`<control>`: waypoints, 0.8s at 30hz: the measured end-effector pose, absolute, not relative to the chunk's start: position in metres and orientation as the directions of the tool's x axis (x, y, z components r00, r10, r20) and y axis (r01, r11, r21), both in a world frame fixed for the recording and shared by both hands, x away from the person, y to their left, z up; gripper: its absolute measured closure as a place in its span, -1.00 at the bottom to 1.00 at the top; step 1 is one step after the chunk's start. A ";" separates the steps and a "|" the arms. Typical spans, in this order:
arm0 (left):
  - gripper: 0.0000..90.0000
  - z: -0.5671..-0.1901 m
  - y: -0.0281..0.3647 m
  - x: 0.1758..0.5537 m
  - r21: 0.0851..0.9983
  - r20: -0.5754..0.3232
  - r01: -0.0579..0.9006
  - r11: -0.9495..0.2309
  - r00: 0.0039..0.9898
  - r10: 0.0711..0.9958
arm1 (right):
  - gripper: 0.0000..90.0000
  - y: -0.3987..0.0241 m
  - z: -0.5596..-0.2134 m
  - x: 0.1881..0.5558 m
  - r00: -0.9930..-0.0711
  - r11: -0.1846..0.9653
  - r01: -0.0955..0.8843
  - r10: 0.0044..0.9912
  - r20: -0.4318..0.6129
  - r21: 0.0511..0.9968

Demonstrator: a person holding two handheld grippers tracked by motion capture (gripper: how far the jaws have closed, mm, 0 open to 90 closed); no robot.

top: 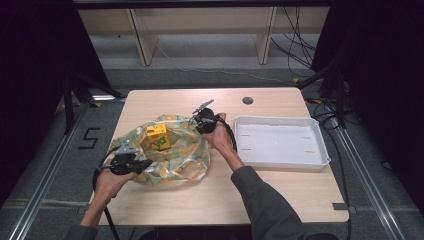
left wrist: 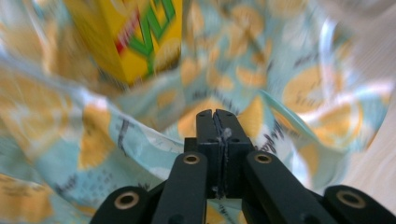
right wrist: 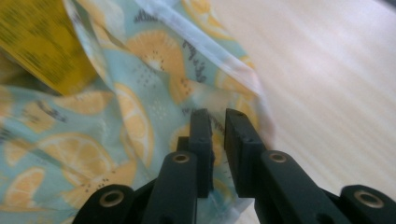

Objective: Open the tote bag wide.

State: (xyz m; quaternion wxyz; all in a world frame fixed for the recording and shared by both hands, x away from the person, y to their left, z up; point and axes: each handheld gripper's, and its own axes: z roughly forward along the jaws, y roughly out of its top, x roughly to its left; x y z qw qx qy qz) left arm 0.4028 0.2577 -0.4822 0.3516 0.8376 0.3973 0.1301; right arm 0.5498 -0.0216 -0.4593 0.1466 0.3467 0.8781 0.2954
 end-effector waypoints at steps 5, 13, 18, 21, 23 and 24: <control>0.99 -0.496 0.261 0.403 0.659 -0.049 0.610 -0.441 0.619 0.784 | 0.86 -0.014 -0.477 0.556 -0.715 0.634 0.548 0.693 -0.087 0.545; 0.86 -0.489 0.277 0.386 0.663 -0.036 0.607 -0.438 0.610 0.791 | 0.34 -0.022 -0.470 0.553 -0.721 0.627 0.533 0.688 -0.084 0.568; 0.53 -0.466 0.268 0.370 0.771 -0.065 0.548 -0.326 0.576 0.815 | -0.03 -0.028 -0.432 0.538 -0.712 0.465 0.537 0.697 0.082 0.704; 0.35 -0.459 0.258 0.358 0.784 -0.054 0.525 -0.331 0.589 0.806 | -0.13 -0.019 -0.422 0.531 -0.760 0.444 0.463 0.645 0.085 0.767; 0.22 -0.455 0.253 0.348 0.785 -0.052 0.521 -0.335 0.594 0.803 | -0.14 -0.011 -0.415 0.525 -0.783 0.454 0.444 0.616 0.088 0.772; 0.15 -0.454 0.252 0.344 0.794 -0.066 0.519 -0.316 0.591 0.804 | -0.19 -0.006 -0.411 0.521 -0.788 0.456 0.440 0.609 0.089 0.774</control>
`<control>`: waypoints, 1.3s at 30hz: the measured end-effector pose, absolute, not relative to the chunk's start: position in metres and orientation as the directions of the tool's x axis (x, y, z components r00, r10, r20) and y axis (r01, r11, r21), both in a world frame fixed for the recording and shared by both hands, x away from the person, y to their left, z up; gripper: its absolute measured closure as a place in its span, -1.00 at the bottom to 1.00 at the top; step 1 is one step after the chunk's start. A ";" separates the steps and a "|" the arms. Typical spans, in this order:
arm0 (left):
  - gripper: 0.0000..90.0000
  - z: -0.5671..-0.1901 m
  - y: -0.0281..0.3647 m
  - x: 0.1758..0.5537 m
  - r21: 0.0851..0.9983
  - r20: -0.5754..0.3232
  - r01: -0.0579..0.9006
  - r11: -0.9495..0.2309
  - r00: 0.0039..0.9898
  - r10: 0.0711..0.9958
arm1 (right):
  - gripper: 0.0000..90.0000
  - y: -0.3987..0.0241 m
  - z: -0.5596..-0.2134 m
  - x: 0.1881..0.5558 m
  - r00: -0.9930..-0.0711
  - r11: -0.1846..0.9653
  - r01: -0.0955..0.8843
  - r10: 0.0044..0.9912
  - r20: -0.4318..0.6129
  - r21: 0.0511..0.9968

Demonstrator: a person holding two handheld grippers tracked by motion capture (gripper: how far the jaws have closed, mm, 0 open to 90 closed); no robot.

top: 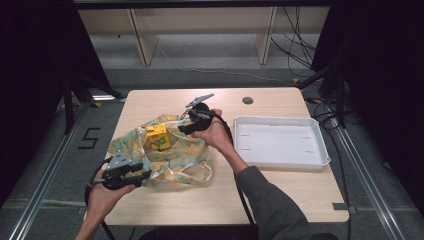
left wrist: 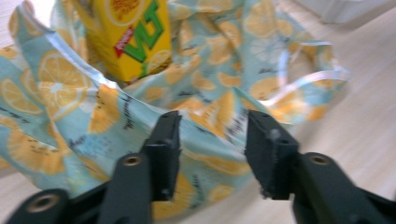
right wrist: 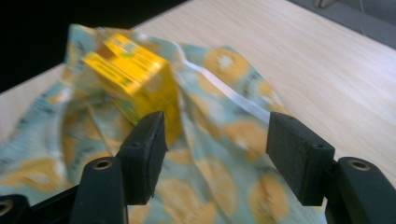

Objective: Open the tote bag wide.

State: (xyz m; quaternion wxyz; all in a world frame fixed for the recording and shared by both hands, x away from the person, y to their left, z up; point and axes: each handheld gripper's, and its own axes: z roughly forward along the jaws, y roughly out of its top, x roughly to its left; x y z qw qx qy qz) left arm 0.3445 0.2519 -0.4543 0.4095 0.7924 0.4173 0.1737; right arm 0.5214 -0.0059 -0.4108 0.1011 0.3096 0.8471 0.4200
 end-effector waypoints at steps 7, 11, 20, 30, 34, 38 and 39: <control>-0.08 -0.459 0.243 0.308 0.818 -0.088 0.510 -0.264 0.566 0.819 | -0.33 0.021 -0.405 0.513 -0.815 0.490 0.424 0.574 0.084 0.761; -0.11 -0.473 0.239 0.288 0.804 -0.095 0.532 -0.264 0.554 0.827 | -0.49 0.037 -0.406 0.510 -0.809 0.503 0.445 0.581 0.091 0.741; -0.34 -0.496 0.237 0.272 0.723 -0.035 0.590 -0.360 0.552 0.833 | -0.62 0.064 -0.413 0.511 -0.808 0.527 0.456 0.583 0.085 0.717; -0.41 -0.500 0.236 0.273 0.738 -0.070 0.602 -0.305 0.518 0.852 | -0.62 0.086 -0.420 0.514 -0.800 0.545 0.462 0.597 0.062 0.700; -0.41 -0.497 0.238 0.273 0.714 -0.038 0.598 -0.364 0.552 0.833 | -0.62 0.092 -0.423 0.516 -0.785 0.546 0.474 0.617 0.051 0.691; -0.41 -0.499 0.235 0.273 0.724 -0.058 0.610 -0.322 0.519 0.853 | -0.62 0.094 -0.426 0.518 -0.780 0.544 0.480 0.624 0.051 0.688; -0.41 -0.499 0.235 0.273 0.726 -0.053 0.607 -0.324 0.519 0.853 | -0.62 0.095 -0.426 0.519 -0.778 0.539 0.487 0.626 0.060 0.687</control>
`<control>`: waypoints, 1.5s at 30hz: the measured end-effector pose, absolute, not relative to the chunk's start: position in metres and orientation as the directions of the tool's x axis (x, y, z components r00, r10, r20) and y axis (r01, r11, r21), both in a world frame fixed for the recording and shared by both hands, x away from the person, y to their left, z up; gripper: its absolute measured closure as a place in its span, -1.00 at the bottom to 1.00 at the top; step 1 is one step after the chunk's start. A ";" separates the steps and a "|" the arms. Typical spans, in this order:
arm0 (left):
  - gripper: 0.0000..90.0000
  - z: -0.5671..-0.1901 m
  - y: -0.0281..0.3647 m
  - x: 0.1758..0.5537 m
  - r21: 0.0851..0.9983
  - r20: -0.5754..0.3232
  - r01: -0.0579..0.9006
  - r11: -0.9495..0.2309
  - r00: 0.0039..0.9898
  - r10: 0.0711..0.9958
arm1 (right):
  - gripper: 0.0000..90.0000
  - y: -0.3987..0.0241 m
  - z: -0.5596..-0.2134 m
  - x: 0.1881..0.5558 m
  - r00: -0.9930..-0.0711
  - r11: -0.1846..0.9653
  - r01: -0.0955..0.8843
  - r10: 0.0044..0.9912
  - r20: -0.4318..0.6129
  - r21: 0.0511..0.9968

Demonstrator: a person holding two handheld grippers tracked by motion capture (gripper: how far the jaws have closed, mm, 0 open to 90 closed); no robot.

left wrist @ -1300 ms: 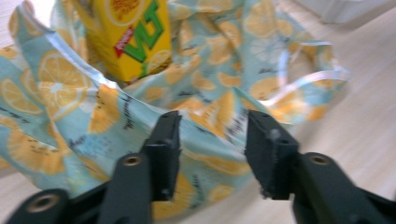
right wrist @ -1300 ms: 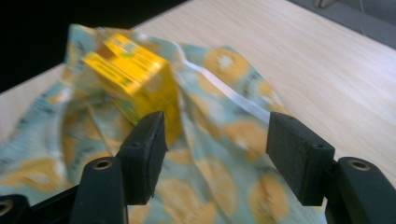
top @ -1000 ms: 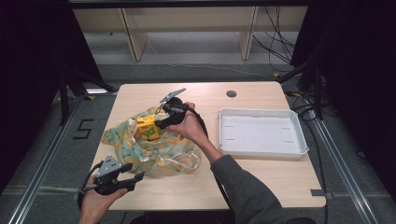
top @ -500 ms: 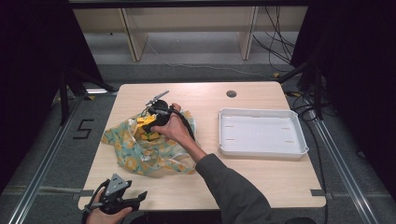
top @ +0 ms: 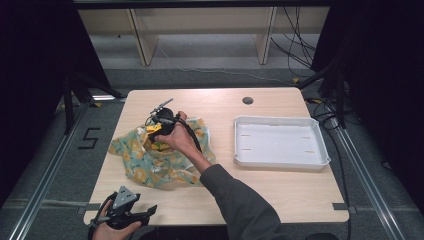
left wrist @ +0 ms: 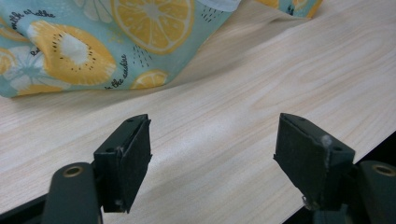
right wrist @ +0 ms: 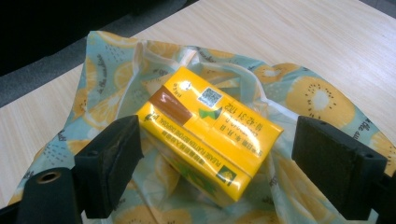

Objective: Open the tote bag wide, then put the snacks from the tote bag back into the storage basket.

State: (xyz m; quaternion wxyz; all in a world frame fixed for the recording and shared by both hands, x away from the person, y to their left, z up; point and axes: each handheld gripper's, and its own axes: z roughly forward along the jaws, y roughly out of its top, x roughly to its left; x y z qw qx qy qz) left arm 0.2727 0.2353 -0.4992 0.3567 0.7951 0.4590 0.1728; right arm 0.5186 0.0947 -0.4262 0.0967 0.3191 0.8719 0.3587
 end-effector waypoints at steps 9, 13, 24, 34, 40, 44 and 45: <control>-0.41 -0.498 0.238 0.274 0.700 -0.036 0.607 -0.378 0.558 0.829 | -0.64 0.102 -0.429 0.520 -0.776 0.537 0.487 0.628 0.059 0.689; -0.41 -0.500 0.236 0.273 0.721 -0.042 0.597 -0.352 0.545 0.838 | -0.65 0.108 -0.434 0.521 -0.773 0.545 0.489 0.633 0.048 0.681; -0.41 -0.499 0.238 0.274 0.707 -0.034 0.599 -0.375 0.559 0.829 | -0.65 0.115 -0.440 0.523 -0.767 0.555 0.507 0.640 0.051 0.659; -0.41 -0.499 0.238 0.274 0.714 -0.037 0.595 -0.370 0.559 0.828 | -0.58 0.121 -0.443 0.526 -0.766 0.568 0.505 0.642 0.034 0.651; -0.41 -0.499 0.238 0.273 0.711 -0.034 0.598 -0.371 0.555 0.831 | -0.56 0.122 -0.442 0.525 -0.765 0.576 0.485 0.644 -0.001 0.658; -0.41 -0.498 0.239 0.273 0.706 -0.035 0.600 -0.376 0.560 0.828 | -0.56 0.122 -0.442 0.525 -0.763 0.574 0.487 0.647 0.001 0.658; -0.41 -0.499 0.239 0.274 0.708 -0.034 0.598 -0.376 0.560 0.828 | -0.56 0.122 -0.442 0.525 -0.762 0.573 0.490 0.648 0.003 0.657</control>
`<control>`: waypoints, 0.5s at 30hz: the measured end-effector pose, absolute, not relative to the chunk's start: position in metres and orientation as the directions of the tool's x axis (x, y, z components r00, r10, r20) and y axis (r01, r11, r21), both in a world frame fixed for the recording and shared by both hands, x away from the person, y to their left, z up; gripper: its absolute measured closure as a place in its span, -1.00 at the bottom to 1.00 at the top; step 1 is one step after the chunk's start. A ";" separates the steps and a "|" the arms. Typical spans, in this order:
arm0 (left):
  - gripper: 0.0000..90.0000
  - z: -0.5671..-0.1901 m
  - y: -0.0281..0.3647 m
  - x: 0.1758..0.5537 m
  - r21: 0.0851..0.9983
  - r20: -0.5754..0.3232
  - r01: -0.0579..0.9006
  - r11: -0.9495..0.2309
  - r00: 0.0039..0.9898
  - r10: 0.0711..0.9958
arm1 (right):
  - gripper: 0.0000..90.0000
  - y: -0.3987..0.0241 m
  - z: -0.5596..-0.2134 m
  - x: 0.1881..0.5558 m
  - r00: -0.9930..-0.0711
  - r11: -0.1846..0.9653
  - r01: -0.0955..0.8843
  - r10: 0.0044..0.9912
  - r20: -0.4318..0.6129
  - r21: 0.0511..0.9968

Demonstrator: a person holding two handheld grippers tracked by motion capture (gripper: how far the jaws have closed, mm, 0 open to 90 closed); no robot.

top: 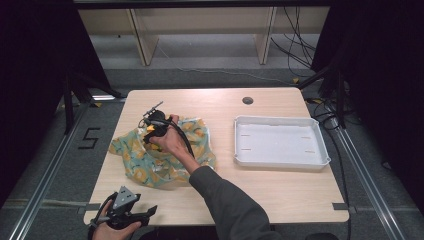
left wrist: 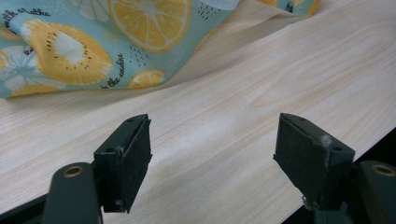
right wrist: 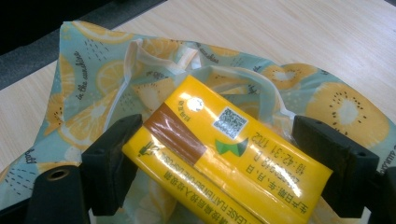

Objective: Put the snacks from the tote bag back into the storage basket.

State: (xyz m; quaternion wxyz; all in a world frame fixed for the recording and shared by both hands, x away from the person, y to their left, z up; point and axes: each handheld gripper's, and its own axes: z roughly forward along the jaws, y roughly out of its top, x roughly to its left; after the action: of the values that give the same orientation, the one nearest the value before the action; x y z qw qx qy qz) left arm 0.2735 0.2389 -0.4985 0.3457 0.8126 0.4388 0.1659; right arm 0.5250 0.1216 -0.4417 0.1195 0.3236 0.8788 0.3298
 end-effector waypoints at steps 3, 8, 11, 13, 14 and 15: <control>-0.41 -0.498 0.239 0.273 0.710 -0.036 0.596 -0.374 0.561 0.827 | -0.56 0.121 -0.441 0.525 -0.759 0.572 0.497 0.651 0.007 0.653; -0.41 -0.498 0.239 0.274 0.709 -0.031 0.596 -0.378 0.561 0.827 | -0.55 0.117 -0.437 0.525 -0.757 0.572 0.505 0.654 0.012 0.646; -0.41 -0.498 0.239 0.274 0.708 -0.031 0.596 -0.379 0.562 0.827 | -0.55 0.112 -0.432 0.525 -0.762 0.577 0.496 0.648 0.006 0.649; -0.41 -0.498 0.239 0.274 0.709 -0.029 0.594 -0.380 0.563 0.826 | -0.55 0.110 -0.427 0.525 -0.761 0.575 0.502 0.649 0.013 0.646; -0.41 -0.498 0.239 0.274 0.708 -0.027 0.593 -0.383 0.565 0.825 | -0.55 0.108 -0.425 0.525 -0.765 0.580 0.485 0.644 -0.004 0.655; -0.41 -0.498 0.239 0.274 0.709 -0.024 0.591 -0.384 0.565 0.825 | -0.55 0.107 -0.422 0.523 -0.757 0.571 0.503 0.653 0.012 0.648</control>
State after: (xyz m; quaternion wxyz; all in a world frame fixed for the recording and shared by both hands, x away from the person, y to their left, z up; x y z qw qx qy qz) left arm 0.2738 0.2394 -0.4981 0.3450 0.8145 0.4347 0.1692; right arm 0.5233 0.1069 -0.4225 0.1151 0.3291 0.8788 0.3259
